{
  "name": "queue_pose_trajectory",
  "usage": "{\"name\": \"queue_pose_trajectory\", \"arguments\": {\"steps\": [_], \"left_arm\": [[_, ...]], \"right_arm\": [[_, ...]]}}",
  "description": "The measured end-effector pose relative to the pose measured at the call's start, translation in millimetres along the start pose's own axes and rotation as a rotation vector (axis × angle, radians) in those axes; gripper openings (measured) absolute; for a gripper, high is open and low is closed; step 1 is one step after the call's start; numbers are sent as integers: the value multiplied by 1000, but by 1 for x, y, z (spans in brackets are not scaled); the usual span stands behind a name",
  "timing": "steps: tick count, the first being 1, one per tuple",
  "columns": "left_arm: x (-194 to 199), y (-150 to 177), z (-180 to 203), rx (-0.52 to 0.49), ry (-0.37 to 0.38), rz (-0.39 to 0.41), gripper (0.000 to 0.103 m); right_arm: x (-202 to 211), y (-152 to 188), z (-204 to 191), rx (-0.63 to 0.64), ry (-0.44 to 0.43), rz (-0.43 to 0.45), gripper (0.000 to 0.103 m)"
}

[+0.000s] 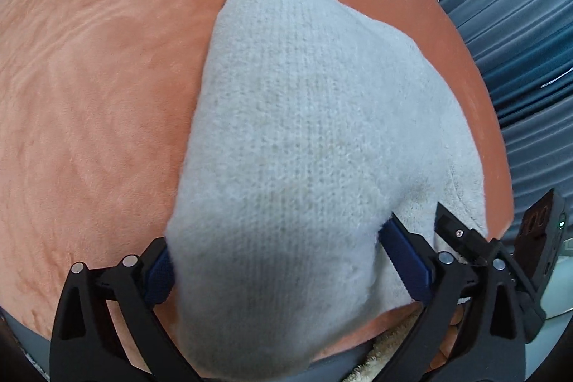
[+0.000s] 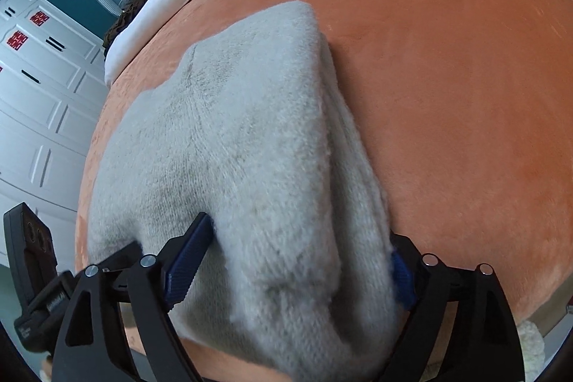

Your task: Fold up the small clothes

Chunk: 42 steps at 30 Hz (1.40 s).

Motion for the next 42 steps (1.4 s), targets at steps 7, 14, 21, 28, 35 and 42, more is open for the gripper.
{"name": "queue_pose_trajectory", "arguments": {"steps": [7, 14, 21, 28, 35, 42], "left_arm": [[-4, -1, 8, -10, -51, 9, 98], [17, 7, 21, -107, -64, -7, 63], [52, 41, 29, -165, 15, -43, 49], [29, 76, 2, -117, 9, -96, 66], [13, 53, -12, -71, 101, -67, 83], [47, 55, 8, -133, 183, -27, 50]], "right_arm": [[-1, -7, -1, -10, 13, 2, 86], [19, -7, -10, -6, -35, 21, 34], [59, 26, -17, 19, -53, 37, 32], [46, 71, 14, -33, -33, -34, 46], [24, 64, 15, -68, -52, -51, 63], [61, 54, -6, -17, -106, 26, 32]]}}
Point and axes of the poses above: each gripper's, at about its wrist camera, not at the fingertips, and x roughly against the way its jaws point, z to its right, y to its underside, the point moved 7 cm from there along -x, roughly the way its jaws point, and after that the axes turned 11 degrees about -z, right-handed, at the moved point
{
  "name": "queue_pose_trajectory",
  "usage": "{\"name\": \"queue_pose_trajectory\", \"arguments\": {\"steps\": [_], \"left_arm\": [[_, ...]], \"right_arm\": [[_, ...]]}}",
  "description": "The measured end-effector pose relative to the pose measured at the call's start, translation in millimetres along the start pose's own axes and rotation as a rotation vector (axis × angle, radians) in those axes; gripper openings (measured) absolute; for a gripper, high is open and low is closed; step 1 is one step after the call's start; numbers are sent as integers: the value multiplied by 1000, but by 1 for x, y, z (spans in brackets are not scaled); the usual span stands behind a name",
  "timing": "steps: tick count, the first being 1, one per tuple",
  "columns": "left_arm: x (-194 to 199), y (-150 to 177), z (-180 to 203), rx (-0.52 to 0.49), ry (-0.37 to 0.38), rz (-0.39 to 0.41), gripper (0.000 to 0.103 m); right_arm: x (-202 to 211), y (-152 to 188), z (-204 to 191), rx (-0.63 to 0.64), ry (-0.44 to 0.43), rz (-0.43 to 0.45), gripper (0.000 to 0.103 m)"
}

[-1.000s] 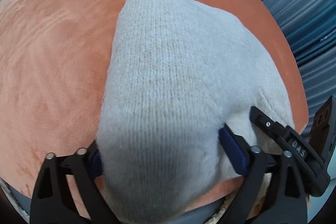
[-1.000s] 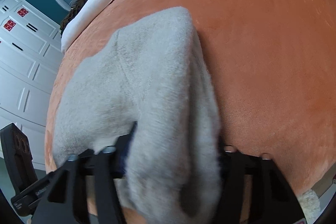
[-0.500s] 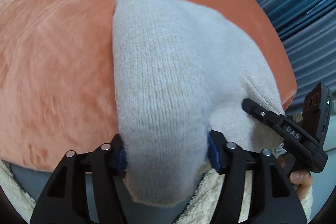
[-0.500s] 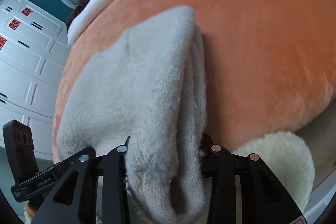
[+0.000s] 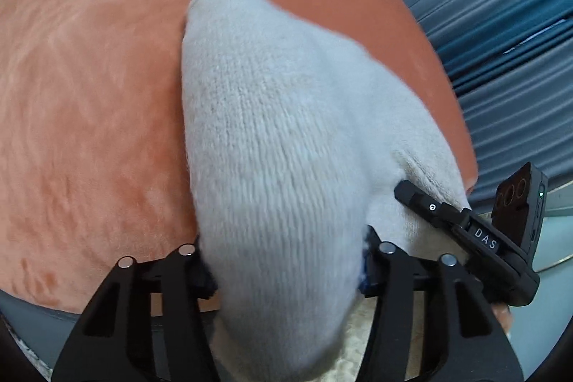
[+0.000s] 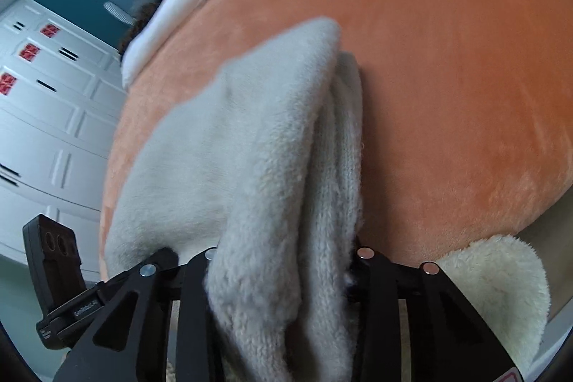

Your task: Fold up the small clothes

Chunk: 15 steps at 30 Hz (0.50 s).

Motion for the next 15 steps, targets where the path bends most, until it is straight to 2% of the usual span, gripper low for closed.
{"name": "queue_pose_trajectory", "arguments": {"steps": [8, 10, 15], "left_arm": [[126, -20, 77, -168, 168, 214, 48], [165, -23, 95, -233, 200, 292, 49], [275, -16, 138, -425, 220, 537, 49]], "right_arm": [[135, -17, -91, 186, -53, 288, 32], [171, -17, -118, 253, -56, 381, 32], [254, -7, -193, 430, -100, 623, 32]]}}
Point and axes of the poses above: each gripper's, at about its wrist camera, not at the fingertips, and x roughly against the way its jaws point, z to its right, y to its underside, the point moved 7 cm from there along -x, roughly the way its jaws point, and after that the axes turned 11 degrees about -z, right-handed, at the moved point
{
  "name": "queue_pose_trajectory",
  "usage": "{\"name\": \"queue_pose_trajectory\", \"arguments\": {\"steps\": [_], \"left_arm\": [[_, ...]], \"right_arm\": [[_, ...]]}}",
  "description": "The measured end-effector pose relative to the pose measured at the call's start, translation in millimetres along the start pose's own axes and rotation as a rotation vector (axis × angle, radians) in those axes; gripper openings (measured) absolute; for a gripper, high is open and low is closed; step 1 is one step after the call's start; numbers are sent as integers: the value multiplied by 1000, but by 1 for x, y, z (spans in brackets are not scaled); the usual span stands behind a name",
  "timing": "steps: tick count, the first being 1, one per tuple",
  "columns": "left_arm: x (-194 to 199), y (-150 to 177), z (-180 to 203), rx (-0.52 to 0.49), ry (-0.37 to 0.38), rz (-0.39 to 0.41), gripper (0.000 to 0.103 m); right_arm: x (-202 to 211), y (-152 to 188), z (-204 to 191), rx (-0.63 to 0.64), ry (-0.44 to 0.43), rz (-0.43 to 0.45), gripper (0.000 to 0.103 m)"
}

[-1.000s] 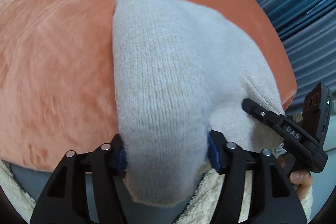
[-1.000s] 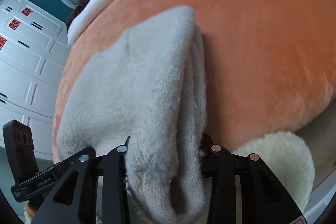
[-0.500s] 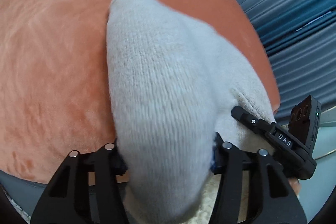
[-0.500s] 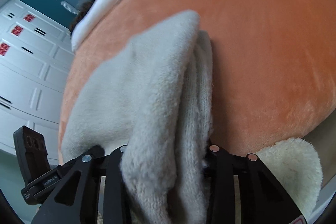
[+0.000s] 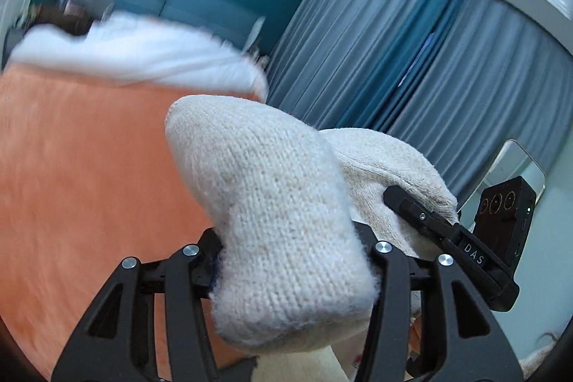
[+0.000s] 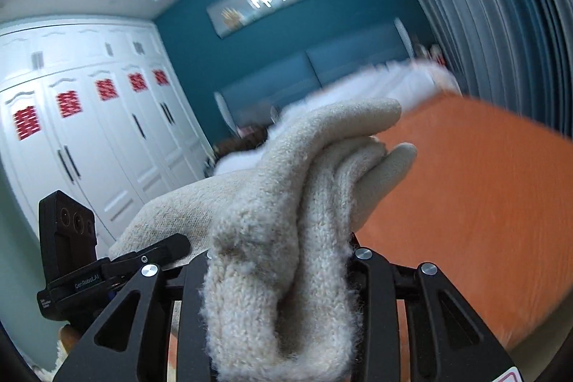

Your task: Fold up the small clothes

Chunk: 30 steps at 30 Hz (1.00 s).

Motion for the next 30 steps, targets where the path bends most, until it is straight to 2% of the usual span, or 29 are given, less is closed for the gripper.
{"name": "queue_pose_trajectory", "arguments": {"steps": [3, 5, 8, 10, 11, 12, 13, 14, 16, 17, 18, 19, 21, 23, 25, 28, 30], "left_arm": [[48, -26, 17, -84, 1, 121, 51], [77, -39, 19, -134, -6, 191, 53], [82, -53, 8, -173, -61, 241, 56], [76, -47, -22, -154, -102, 218, 62], [71, -38, -48, -114, -143, 193, 65], [63, -24, -73, -68, -174, 157, 69], [55, -9, -102, -20, -197, 124, 78], [39, 14, -137, 44, -238, 88, 84], [11, 80, -211, 192, -337, -45, 86], [5, 113, -240, 262, -398, -117, 84], [0, 146, -260, 329, -443, -180, 83], [2, 174, -272, 388, -444, -205, 82], [18, 212, -281, 482, -398, -185, 83], [29, 215, -286, 547, -353, -134, 89], [28, 194, -301, 569, -342, -94, 93], [16, 168, -312, 542, -357, -72, 95], [1, 156, -321, 516, -381, -88, 97]], "right_arm": [[22, -29, -38, 72, -70, 111, 33], [20, -41, -59, 105, -109, 148, 34], [-6, -42, -78, 104, -164, 135, 36], [-39, -30, -80, 82, -188, 87, 40], [-56, -16, -79, 66, -188, 45, 44], [-91, 4, -70, 38, -178, -28, 52], [-113, 29, -59, 24, -156, -96, 59], [-154, 65, -42, 10, -73, -208, 66], [-204, 136, -5, 0, 120, -381, 65], [-219, 172, 12, -5, 204, -467, 58], [-225, 211, 27, -37, 236, -543, 55], [-223, 237, 35, -84, 215, -582, 55], [-212, 268, 47, -154, 171, -614, 55], [-211, 270, 56, -139, 188, -628, 56], [-215, 251, 64, -138, 194, -602, 64], [-227, 220, 64, -222, 119, -543, 76], [-246, 213, 52, -243, 91, -568, 79]]}}
Point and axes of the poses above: each gripper's, at about its wrist camera, not at the fingertips, and x roughly against the way its jaws point, z to its right, y to its underside, the point moved 7 cm from there along -x, roughly the way its jaws point, and after that the axes turned 11 degrees about -z, right-handed, at the moved point
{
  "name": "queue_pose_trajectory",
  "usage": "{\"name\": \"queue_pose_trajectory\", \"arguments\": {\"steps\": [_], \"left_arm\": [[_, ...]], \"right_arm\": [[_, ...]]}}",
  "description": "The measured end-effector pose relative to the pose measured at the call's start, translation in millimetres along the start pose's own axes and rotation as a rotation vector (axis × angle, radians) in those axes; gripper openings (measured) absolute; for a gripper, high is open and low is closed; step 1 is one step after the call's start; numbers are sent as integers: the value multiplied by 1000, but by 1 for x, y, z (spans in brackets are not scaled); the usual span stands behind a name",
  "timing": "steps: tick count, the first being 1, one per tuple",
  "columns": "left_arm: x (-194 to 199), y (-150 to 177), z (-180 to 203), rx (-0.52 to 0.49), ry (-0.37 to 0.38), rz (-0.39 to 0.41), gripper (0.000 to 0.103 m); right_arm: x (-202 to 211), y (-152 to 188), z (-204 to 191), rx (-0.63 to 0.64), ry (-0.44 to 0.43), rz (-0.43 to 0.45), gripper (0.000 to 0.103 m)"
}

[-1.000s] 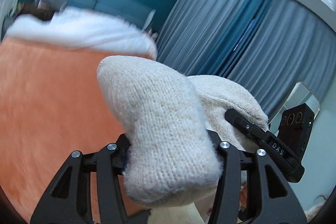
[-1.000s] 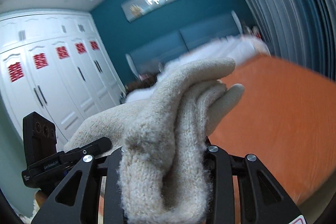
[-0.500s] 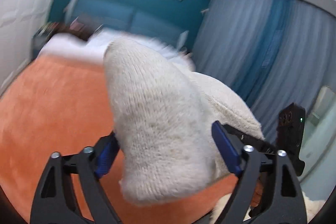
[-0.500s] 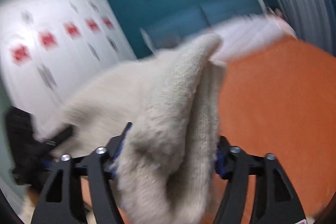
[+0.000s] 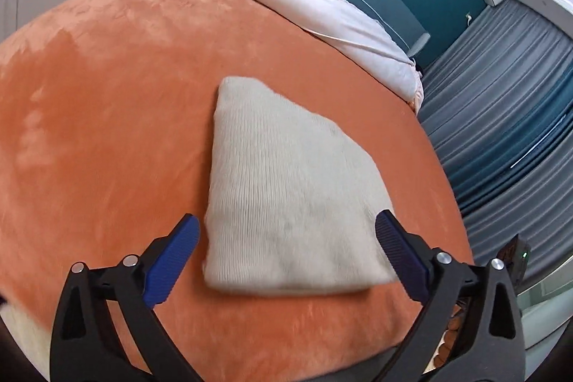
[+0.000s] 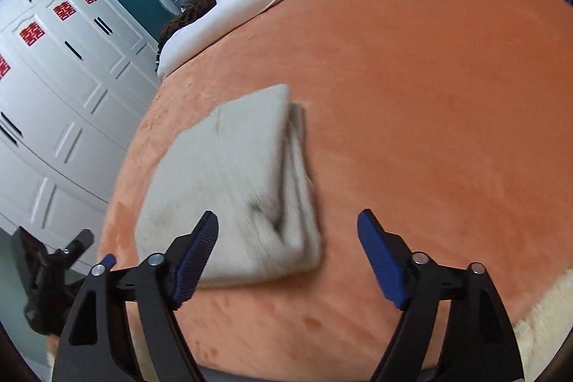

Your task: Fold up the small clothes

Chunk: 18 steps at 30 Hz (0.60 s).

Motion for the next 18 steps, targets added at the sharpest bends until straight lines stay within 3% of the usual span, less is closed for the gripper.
{"name": "queue_pose_trajectory", "arguments": {"steps": [4, 7, 8, 9, 10, 11, 13, 15, 18], "left_arm": [[-45, -21, -4, 42, -46, -84, 97], [-69, -19, -21, 116, -27, -153, 96], [-75, -17, -22, 135, 4, -173, 85], [-78, -17, -21, 142, 28, -187, 77], [-77, -17, -19, 141, 22, -190, 69], [-72, -22, -13, 116, 31, -176, 54], [-53, -31, 5, 49, 64, -131, 45], [-26, -44, 27, -31, 94, -59, 43], [-2, -54, 47, -90, 149, -3, 44]], "right_arm": [[-41, -16, -7, -15, 18, -66, 79], [-87, -13, -14, -50, 32, -146, 79], [-98, -12, -18, -54, 28, -171, 73], [-110, -15, -26, -41, 3, -195, 50], [-113, -20, -36, -16, -3, -202, 46], [-108, -27, -46, 19, 23, -181, 35], [-82, -39, -69, 92, -20, -109, 31], [-40, -52, -94, 171, -71, -4, 30], [-2, -58, -95, 197, -89, 93, 31]]}}
Point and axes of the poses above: each gripper's, at about its wrist camera, not at the fingertips, and x roughly against the way its jaws point, z to its right, y to its underside, the point moved 7 cm from there along -x, roughly the way its jaws point, and after that the axes turned 11 degrees about -z, right-handed, at the moved point
